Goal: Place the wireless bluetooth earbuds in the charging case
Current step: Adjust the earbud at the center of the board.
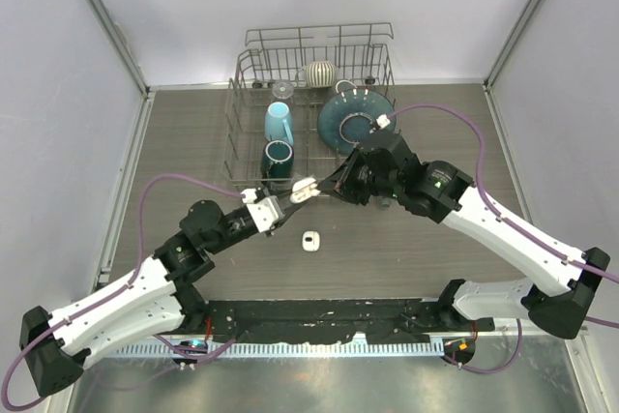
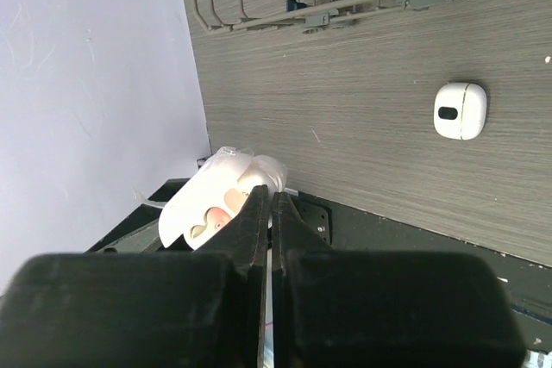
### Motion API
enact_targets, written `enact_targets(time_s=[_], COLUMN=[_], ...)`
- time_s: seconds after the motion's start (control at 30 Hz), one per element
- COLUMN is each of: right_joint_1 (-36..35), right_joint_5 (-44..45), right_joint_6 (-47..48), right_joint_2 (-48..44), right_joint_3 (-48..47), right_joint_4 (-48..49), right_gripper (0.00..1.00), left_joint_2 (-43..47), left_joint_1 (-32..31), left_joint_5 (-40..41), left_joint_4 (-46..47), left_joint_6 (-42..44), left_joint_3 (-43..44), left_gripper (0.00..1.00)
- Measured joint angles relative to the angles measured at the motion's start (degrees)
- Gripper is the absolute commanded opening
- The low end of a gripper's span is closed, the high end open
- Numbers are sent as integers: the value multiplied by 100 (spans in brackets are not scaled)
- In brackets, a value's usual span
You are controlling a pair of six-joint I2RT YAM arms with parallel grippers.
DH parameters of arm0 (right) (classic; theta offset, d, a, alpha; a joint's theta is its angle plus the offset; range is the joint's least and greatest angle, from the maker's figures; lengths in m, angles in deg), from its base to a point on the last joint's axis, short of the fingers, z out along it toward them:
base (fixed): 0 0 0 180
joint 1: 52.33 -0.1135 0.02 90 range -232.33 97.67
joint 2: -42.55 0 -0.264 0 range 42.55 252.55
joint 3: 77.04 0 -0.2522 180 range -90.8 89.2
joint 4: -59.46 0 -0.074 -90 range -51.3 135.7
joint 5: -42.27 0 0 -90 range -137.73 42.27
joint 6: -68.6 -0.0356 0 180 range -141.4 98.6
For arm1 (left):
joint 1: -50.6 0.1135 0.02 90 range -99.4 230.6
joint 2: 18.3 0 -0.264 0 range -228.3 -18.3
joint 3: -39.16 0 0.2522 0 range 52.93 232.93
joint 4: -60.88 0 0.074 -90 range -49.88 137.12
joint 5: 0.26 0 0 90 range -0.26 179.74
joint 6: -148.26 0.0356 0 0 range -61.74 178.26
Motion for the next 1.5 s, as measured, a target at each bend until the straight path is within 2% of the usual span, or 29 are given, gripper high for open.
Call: enact_targets(time_s=[0.17, 0.3, 0.43, 0.57, 0.7, 0.77, 0.9, 1.23, 1.37, 1.5], right_joint_1=[-33, -39, -39, -37, -42, -57, -76, -258, -275, -295], right_joint_5=[186, 588, 1285, 1749, 1847, 1893, 2103, 2424, 2485, 2562], right_joint_6=[87, 293, 264, -26, -256, -330, -396, -472, -385, -149], right_joint_2=[-103, -710, -1460, -1840, -1237, -782, -560, 852, 1008, 1261], right_joint_3=[-2, 24, 127, 905, 1899, 2328, 2763, 3344, 3383, 3362], right_joint_4=[-42, -192, -946, -1917, -2739, -2868, -3036, -2061, -1974, -1888], right_gripper=[1, 1, 1, 1, 1, 1, 1, 1, 1, 8], left_joint_2=[-28, 105, 354, 527, 627, 699, 892, 1082, 1143, 1156], left_joint_1=[-59, -70, -70, -70, -70, -70, -70, -70, -70, -70], left_joint_5=[184, 428, 603, 686, 695, 695, 702, 748, 748, 748], left_joint_4=[-31, -74, -140, -203, -269, -332, -404, -522, -535, -546], left_joint_6=[-7, -26, -55, -151, -223, -291, -332, -343, -376, -448], left_joint_3=[0, 0, 0, 0, 0, 0, 0, 0, 0, 0], left_gripper=[0, 0, 0, 0, 0, 0, 0, 0, 0, 0])
